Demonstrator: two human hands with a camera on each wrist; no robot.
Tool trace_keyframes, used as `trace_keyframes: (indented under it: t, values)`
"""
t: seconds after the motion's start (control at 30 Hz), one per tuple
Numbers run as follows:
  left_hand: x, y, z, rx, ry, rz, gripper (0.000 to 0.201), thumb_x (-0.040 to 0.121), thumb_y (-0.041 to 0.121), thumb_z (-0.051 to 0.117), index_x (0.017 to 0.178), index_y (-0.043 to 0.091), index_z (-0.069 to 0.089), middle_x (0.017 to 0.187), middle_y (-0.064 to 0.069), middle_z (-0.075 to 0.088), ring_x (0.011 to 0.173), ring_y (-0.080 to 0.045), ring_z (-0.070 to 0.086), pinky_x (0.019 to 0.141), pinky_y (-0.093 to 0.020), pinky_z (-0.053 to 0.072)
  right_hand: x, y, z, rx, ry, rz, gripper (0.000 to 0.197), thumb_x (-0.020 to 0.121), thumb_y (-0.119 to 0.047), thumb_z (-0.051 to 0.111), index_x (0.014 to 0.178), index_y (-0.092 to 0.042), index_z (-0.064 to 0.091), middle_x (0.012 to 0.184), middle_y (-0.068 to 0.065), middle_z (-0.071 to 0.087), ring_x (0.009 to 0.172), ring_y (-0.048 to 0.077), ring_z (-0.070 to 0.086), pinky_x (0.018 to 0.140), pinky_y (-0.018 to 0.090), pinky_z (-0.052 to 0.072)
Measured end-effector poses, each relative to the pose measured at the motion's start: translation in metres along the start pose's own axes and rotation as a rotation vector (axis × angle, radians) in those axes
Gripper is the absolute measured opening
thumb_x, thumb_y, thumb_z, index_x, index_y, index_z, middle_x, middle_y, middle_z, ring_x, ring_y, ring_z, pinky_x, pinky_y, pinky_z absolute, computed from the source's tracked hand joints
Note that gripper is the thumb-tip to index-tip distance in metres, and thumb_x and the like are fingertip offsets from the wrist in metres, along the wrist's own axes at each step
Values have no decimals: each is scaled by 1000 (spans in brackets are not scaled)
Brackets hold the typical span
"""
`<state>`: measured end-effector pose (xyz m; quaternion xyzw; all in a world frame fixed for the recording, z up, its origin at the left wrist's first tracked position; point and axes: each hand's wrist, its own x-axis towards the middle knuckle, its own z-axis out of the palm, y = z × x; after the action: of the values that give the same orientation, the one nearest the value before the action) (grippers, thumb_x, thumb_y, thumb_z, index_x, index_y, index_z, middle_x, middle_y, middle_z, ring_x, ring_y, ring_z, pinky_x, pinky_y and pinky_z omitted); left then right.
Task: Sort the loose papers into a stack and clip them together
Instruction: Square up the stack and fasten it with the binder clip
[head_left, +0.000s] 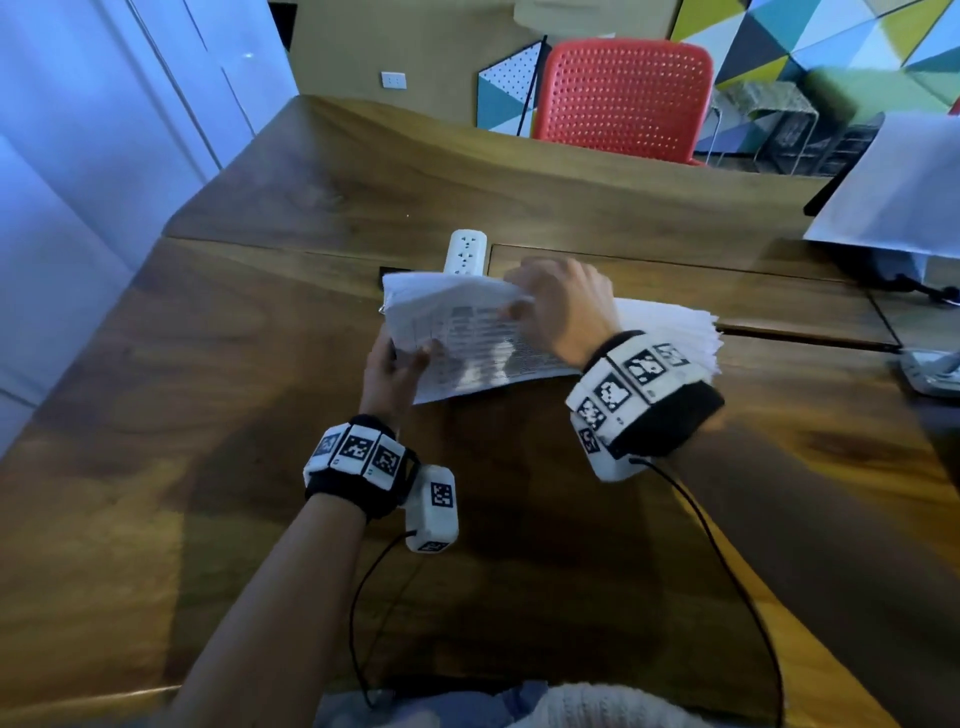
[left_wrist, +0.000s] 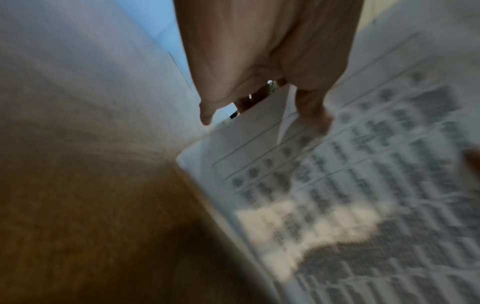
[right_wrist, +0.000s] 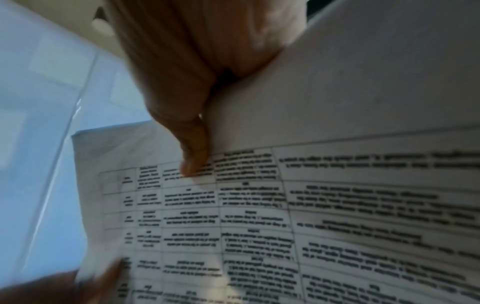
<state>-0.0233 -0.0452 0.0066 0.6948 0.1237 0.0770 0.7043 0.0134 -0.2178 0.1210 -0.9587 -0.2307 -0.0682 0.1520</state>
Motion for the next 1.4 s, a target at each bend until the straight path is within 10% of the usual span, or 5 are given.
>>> trace_keyframes:
  t: [0.47, 0.67, 0.9, 1.17, 1.4]
  values:
    - [20, 98, 15, -344, 6, 269, 68, 78, 13, 64, 134, -9, 32, 121, -20, 55, 110, -31, 57, 87, -39, 54, -37, 56, -29, 1177, 397, 192, 18, 80, -1, 66, 81, -18, 69, 74, -15, 73, 75, 3, 67, 68, 18, 52]
    - [6, 84, 38, -200, -26, 264, 87, 72, 29, 78, 135, -5, 28, 132, -21, 46, 102, -12, 63, 78, -27, 57, -47, 65, 10, 1126, 521, 424, 49, 74, -5, 69, 115, -19, 47, 113, 8, 60, 101, 19, 60, 83, 33, 52]
    - [22, 100, 37, 524, 36, 848, 53, 83, 21, 65, 132, 14, 46, 131, -12, 45, 115, -13, 45, 97, -6, 35, -23, 47, -24, 721, 718, 307, 66, 68, 11, 48, 128, -16, 40, 116, -10, 40, 105, 1, 40, 81, -7, 29]
    - [18, 68, 39, 14, -74, 193, 47, 91, 14, 51, 132, -2, 35, 123, -15, 56, 109, -23, 59, 91, -37, 54, -31, 58, 4, 1059, 686, 507, 45, 74, 20, 36, 115, 0, 38, 98, -8, 45, 85, -8, 53, 61, 3, 41]
    - [11, 89, 37, -182, -38, 268, 42, 90, 10, 54, 124, -9, 40, 110, -13, 60, 97, -17, 63, 77, -24, 55, -26, 57, -14, 1211, 748, 479, 25, 68, 10, 40, 71, -14, 42, 73, -2, 47, 59, -6, 48, 50, 9, 37]
